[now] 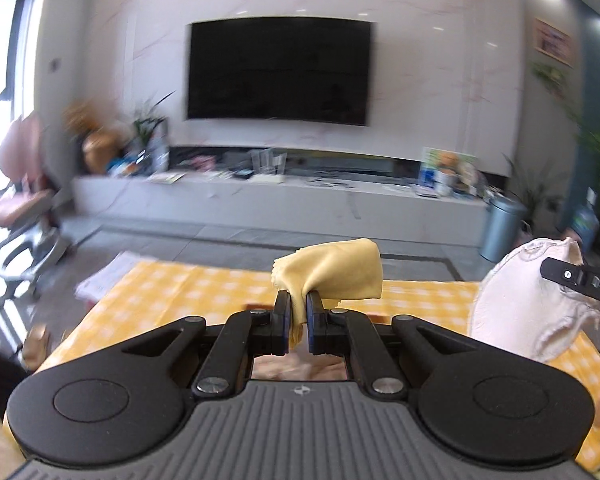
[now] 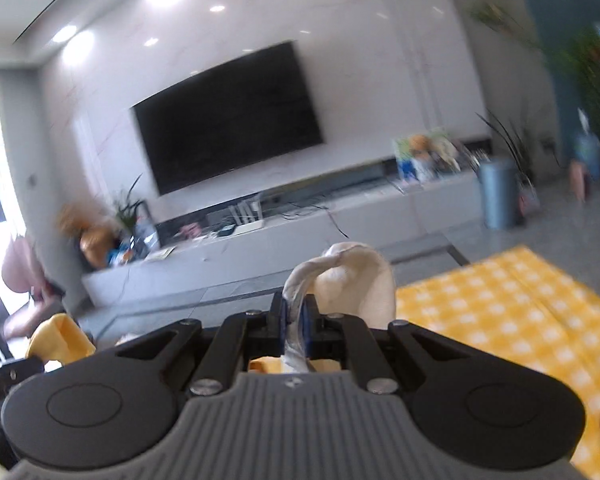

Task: Organize soft objects
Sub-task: 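Lower the bib into the box and open the right tool while the left carries the cloth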

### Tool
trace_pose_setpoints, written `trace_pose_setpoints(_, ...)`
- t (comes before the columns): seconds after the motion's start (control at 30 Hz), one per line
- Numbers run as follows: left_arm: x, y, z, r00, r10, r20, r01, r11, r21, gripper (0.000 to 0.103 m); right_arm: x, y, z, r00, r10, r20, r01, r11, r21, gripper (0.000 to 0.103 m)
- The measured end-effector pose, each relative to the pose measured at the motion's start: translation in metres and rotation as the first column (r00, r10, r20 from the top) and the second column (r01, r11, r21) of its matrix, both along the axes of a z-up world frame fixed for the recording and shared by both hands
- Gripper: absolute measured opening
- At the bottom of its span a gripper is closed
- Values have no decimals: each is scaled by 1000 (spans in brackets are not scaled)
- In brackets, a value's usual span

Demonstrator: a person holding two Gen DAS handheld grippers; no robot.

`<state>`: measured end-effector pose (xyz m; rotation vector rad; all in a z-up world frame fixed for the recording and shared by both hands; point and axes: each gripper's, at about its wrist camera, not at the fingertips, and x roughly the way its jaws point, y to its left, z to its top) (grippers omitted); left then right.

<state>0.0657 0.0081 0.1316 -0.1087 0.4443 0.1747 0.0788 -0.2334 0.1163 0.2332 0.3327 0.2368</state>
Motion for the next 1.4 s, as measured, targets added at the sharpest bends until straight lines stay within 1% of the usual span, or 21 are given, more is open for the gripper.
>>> trace_pose_setpoints(0.03,0,9,-3,1000,18,-4,-18,1000,-12,9,-1,16,2,999,37,6,-37,999,-26,6)
trace_pose_setpoints(0.13,5,25,-16,999,37,-29,-38,999,-12,9,6,55,-1,988,150,-22,-151,988,-44,6)
trace_pose_setpoints(0.23,4,45,-26,997,59,-43,-60,998,-33,9,22,90,-10,978,203,-53,-207,975,-82,6)
trace_pose_setpoints(0.3,1,61,-31,997,63,-51,-66,996,-56,9,41,106,-19,969,228,-95,-236,968,-83,6)
trace_pose_setpoints(0.4,0,76,-40,995,68,-75,-75,993,-93,9,72,126,-38,943,285,-174,-297,954,-47,6)
trace_pose_setpoints(0.47,-1,81,-46,993,68,-96,-77,992,-100,9,93,140,-59,917,333,-220,-352,935,-51,6)
trace_pose_setpoints(0.53,-2,82,-51,993,57,-106,-68,993,-100,9,117,153,-87,890,333,-312,-375,923,-85,6)
trace_pose_setpoints(0.6,-4,83,-55,992,46,-116,-58,993,-102,9,135,160,-112,868,295,-401,-377,915,-142,6)
trace_pose_setpoints(0.7,-4,80,-61,989,25,-145,-39,995,-95,9,147,158,-130,863,218,-455,-352,906,-233,6)
trace_pose_setpoints(0.77,-2,74,-67,986,-14,-167,2,997,-72,9,147,158,-132,871,186,-455,-348,886,-305,7)
trace_pose_setpoints(0.83,-5,62,-71,986,-45,-162,46,999,4,9,142,157,-131,887,183,-424,-351,863,-362,13)
trace_pose_setpoints(0.87,-6,56,-72,986,-57,-158,64,997,38,9,138,157,-128,897,195,-396,-349,862,-367,14)
trace_pose_setpoints(0.9,-6,53,-74,984,-74,-164,82,996,45,9,134,155,-126,899,217,-379,-361,859,-362,27)
trace_pose_setpoints(0.93,-5,52,-77,980,-94,-178,100,995,29,9,130,151,-123,897,241,-371,-377,854,-357,48)
trace_pose_setpoints(1.0,-5,52,-81,971,-128,-202,128,992,-12,9,123,148,-112,903,269,-335,-384,855,-349,60)
trace_pose_setpoints(1.07,-4,49,-87,957,-172,-233,173,985,-16,9,112,141,-102,910,283,-301,-380,860,-340,60)
trace_pose_setpoints(1.13,-4,43,-95,938,-218,-271,222,975,-13,9,100,130,-92,919,286,-272,-366,875,-317,63)
trace_pose_setpoints(1.2,-2,40,-103,925,-240,-294,235,971,-52,9,87,117,-84,920,302,-248,-367,887,-279,67)
trace_pose_setpoints(1.33,6,33,-114,887,-333,-319,300,942,-149,9,64,97,-79,921,326,-214,-371,900,-229,68)
trace_pose_setpoints(1.4,8,29,-119,869,-360,-340,321,932,-166,9,56,90,-80,920,335,-205,-377,900,-220,68)
